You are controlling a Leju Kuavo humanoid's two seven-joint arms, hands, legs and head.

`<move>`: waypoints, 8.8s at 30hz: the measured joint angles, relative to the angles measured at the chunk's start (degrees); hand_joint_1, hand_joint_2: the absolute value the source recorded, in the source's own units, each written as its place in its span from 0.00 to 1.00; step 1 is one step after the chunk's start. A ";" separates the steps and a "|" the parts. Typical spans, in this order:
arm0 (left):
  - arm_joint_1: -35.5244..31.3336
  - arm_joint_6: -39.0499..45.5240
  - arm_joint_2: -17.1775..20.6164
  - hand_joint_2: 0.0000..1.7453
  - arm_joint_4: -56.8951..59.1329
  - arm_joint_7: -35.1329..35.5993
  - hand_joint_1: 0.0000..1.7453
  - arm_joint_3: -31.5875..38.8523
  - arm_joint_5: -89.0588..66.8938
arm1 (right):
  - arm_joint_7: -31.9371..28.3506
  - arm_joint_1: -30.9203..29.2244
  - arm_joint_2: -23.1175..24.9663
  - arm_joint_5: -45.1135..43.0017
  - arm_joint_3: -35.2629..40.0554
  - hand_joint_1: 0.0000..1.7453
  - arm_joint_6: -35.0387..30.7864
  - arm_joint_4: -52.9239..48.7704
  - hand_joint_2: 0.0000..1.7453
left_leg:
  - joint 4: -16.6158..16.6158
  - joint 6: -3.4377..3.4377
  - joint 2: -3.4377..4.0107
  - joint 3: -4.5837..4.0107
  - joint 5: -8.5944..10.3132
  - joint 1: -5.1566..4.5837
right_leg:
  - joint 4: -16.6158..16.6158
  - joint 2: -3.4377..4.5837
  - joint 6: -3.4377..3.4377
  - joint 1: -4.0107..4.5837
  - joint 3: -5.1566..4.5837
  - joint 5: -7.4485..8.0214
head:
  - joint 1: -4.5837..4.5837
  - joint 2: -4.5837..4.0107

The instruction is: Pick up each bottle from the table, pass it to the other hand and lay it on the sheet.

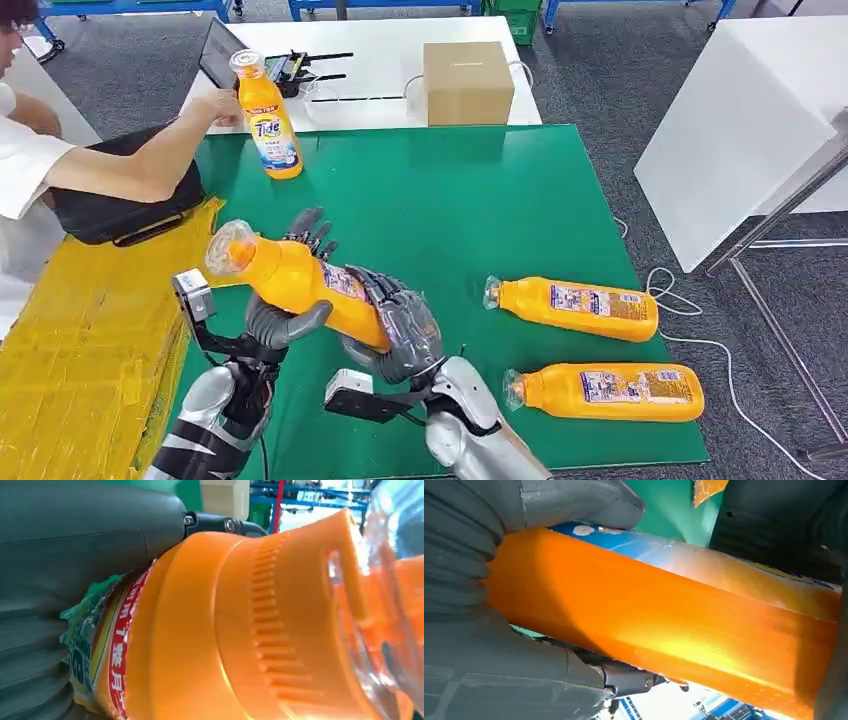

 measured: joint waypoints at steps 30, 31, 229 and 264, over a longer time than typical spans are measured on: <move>0.10 30.44 -1.73 1.00 -1.18 -4.48 1.00 1.73 -17.02 | -6.97 6.07 -2.82 -15.09 -2.01 0.00 -4.87 -12.10 0.00 | 0.00 0.00 -0.11 -0.11 -0.01 0.00 | -0.02 -0.09 -0.01 0.02 -0.11 -0.02 | 0.02 0.00; 0.11 33.37 -1.73 1.00 -1.18 -4.74 1.00 1.75 -20.42 | -7.63 6.96 -3.38 -16.15 -2.75 0.00 -4.81 -14.52 0.00 | 0.00 0.00 -0.13 -0.15 -0.01 0.00 | -0.02 -0.14 -0.01 0.02 -0.11 -0.02 | 0.00 0.00; 4.20 6.83 -1.29 1.00 -13.46 -6.86 0.00 15.15 -11.93 | 24.59 -4.62 -29.96 22.05 -26.07 1.00 27.23 7.15 1.00 | 0.02 0.02 0.27 0.36 -0.06 -0.08 | -0.02 0.14 0.02 -0.11 0.36 0.01 | -0.02 0.00; 1.75 6.33 0.04 1.00 -9.57 1.35 0.00 9.38 -16.74 | 9.05 4.97 -18.21 3.94 -34.90 1.00 4.31 -10.86 1.00 | 0.02 0.01 0.18 0.12 -0.05 -0.06 | 0.02 0.14 0.02 -0.09 0.08 0.01 | -0.02 0.00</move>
